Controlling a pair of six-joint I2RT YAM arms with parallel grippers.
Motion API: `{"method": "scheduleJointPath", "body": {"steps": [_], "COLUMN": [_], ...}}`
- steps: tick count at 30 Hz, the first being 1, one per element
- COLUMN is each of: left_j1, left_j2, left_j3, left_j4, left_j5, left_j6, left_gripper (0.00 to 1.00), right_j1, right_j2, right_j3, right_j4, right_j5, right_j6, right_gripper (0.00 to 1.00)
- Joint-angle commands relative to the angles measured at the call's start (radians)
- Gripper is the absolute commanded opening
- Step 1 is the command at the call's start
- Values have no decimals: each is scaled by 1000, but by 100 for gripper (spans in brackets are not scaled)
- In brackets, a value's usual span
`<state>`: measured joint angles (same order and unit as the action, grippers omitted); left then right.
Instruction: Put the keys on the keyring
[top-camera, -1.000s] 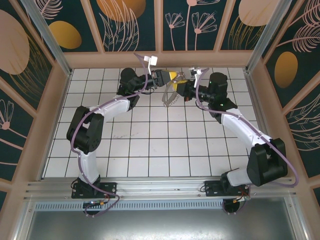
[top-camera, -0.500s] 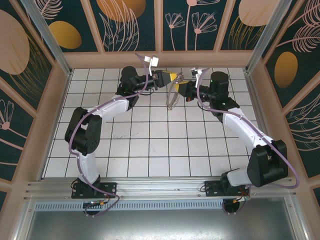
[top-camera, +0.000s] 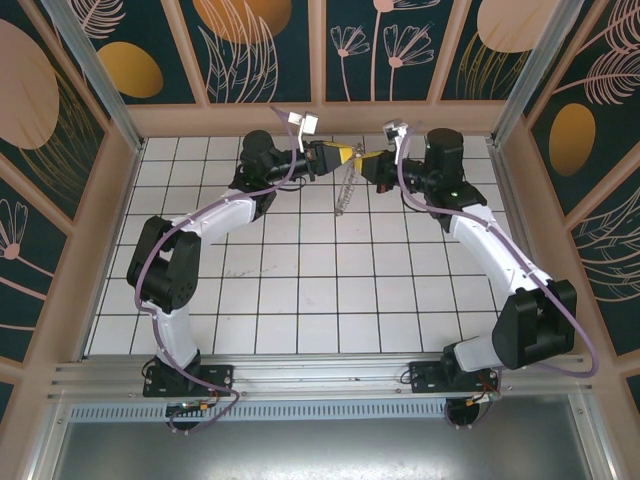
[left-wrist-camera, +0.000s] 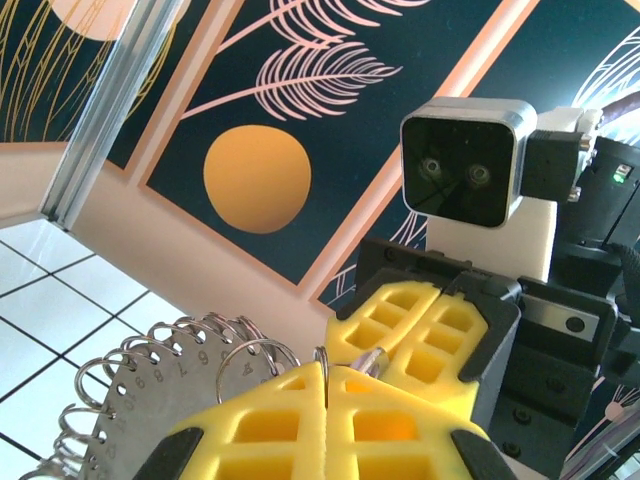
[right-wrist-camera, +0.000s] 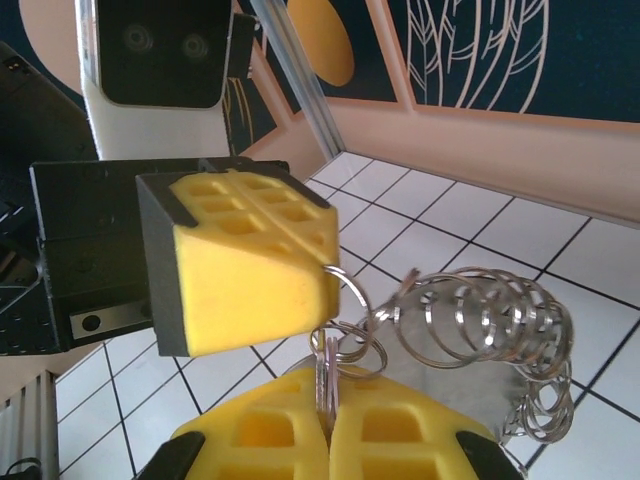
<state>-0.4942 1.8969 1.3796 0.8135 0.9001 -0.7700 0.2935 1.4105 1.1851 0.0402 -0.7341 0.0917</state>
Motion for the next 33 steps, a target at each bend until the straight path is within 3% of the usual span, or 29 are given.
{"method": "scheduleJointPath", "body": {"steps": [1, 22, 33], "left_j1": [-3, -3, -3], "left_j2": [-44, -48, -48], "left_j3": [-4, -7, -5], "left_j4": [12, 12, 12], "left_j5": [-4, 2, -2], "left_j6": [31, 29, 25], "left_gripper": [0, 0, 0], "right_j1": [-23, -30, -30], "right_j2": [11, 74, 35], "right_j3": [40, 179, 64], "right_j4": [-49, -89, -85], "right_j5": [-23, -85, -39], "right_j6": [-46, -58, -67], "right_gripper": [0, 0, 0]}}
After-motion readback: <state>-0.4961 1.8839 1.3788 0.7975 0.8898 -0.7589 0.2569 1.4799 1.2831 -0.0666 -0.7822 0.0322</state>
